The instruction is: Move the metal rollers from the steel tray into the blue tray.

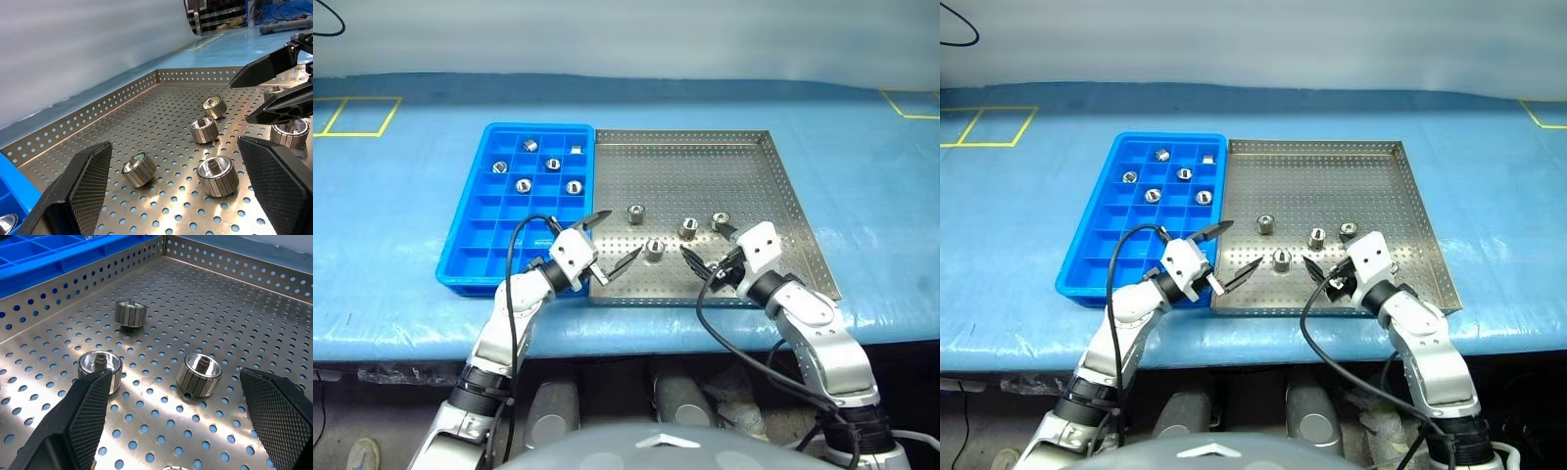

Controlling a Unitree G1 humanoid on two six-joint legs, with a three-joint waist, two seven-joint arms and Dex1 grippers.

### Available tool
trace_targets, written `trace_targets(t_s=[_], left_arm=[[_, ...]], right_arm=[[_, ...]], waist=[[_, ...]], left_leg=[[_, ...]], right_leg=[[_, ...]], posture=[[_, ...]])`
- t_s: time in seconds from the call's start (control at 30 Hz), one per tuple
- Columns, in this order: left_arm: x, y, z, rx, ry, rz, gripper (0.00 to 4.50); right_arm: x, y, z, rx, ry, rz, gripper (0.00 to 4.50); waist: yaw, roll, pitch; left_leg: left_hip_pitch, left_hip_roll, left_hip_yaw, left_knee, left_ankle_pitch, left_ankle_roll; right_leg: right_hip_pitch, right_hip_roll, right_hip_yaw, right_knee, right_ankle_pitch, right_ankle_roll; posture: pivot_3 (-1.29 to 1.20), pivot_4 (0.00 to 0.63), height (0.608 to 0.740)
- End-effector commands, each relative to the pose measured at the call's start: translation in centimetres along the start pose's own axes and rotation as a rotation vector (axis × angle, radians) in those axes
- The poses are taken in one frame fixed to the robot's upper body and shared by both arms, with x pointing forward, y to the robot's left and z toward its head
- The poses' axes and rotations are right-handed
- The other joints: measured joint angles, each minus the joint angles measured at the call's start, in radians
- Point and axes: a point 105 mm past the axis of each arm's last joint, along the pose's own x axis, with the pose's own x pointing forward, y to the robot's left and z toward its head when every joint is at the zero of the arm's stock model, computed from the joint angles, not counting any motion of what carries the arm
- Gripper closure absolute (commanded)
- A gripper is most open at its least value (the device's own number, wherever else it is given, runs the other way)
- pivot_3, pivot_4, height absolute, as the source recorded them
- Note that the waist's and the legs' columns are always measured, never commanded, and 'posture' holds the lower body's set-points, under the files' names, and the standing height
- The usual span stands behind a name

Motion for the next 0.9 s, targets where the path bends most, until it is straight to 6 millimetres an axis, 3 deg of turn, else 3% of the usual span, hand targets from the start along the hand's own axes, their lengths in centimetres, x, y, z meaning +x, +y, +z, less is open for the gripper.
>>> trace_targets(t_s=[0.03,0.67,0.9], left_arm=[[0.4,-0.1,0.8,0.007,-0.031,-0.013,0.00],[0.6,-0.2,0.6,0.006,-0.015,-0.018,0.00],[2.7,-0.9,-0.2,-0.029,0.077,0.009,0.00]], right_arm=[[-0.3,0.0,1.4,-0.029,-0.046,-0.001,0.15],[-0.3,0.0,1.4,-0.031,-0.047,-0.010,0.15],[-0.2,-0.3,1.5,-0.021,-0.053,-0.032,0.15]], waist=[[-0.002,0.000,0.000],[-0.008,0.000,0.000],[-0.008,0.000,0.000]], left_leg=[[0.000,0.000,0.000,0.000,0.000,0.000],[0.000,0.000,0.000,0.000,0.000,0.000],[0.000,0.000,0.000,0.001,0.000,0.000]], right_leg=[[0.000,0.000,0.000,0.000,0.000,0.000],[0.000,0.000,0.000,0.000,0.000,0.000],[0.000,0.000,0.000,0.000,0.000,0.001]], posture=[[-0.12,0.150,0.740],[-0.12,0.150,0.740],[-0.13,0.150,0.740]])
